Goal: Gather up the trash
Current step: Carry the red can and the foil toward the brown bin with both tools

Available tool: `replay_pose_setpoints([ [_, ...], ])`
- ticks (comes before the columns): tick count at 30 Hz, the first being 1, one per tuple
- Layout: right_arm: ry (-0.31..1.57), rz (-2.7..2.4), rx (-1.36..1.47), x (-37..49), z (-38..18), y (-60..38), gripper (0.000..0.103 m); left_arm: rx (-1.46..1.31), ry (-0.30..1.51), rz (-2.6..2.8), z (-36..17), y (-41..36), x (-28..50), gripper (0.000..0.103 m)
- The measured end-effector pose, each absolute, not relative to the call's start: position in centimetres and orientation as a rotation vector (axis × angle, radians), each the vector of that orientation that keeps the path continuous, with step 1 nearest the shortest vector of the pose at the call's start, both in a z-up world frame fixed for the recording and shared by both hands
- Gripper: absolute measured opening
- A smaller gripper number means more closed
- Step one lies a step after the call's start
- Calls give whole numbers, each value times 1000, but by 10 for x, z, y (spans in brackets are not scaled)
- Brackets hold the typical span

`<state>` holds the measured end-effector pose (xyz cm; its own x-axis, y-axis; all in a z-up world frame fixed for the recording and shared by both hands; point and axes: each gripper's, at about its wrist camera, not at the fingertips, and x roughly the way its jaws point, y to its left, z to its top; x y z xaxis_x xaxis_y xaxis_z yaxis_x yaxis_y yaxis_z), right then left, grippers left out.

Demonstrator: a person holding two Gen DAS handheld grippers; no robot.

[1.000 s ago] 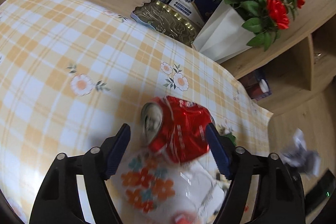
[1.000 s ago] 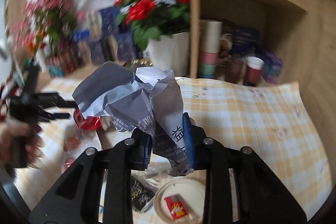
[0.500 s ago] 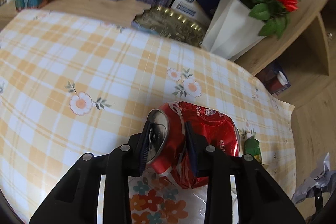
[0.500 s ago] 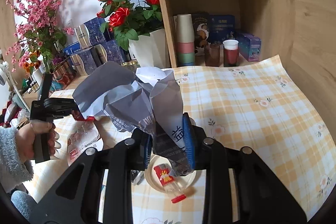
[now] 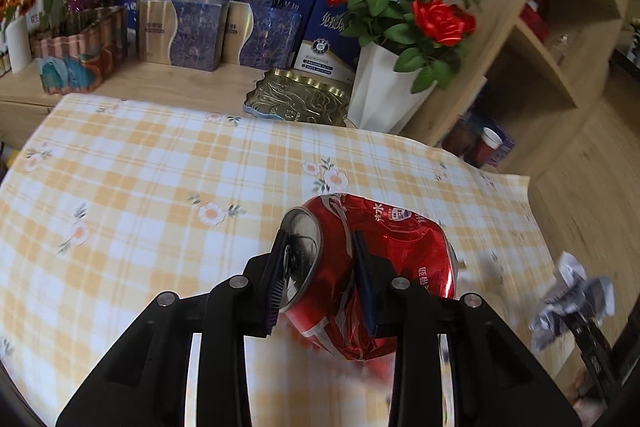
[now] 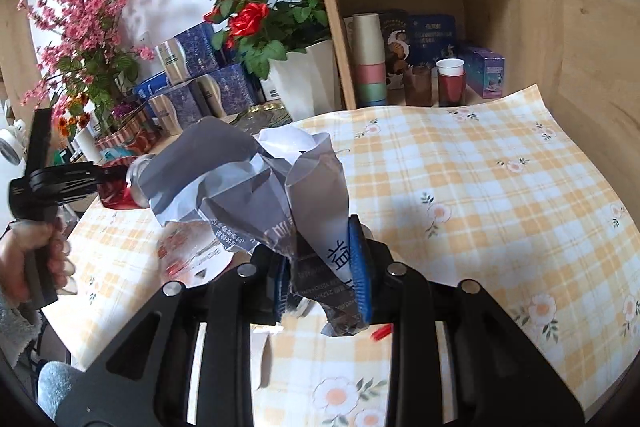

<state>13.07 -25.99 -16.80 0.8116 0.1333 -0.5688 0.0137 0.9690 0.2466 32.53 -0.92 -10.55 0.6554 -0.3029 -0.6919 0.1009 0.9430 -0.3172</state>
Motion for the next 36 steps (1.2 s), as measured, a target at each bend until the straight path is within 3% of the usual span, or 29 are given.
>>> replay_pose_setpoints([
  [22,716,171,178,-6,-178,-197,29,-173,777,-356,-96,6,99,31],
  [36,871,289,168,-63,-227,-165,29,-163,800,-347,-126,21,23,31],
])
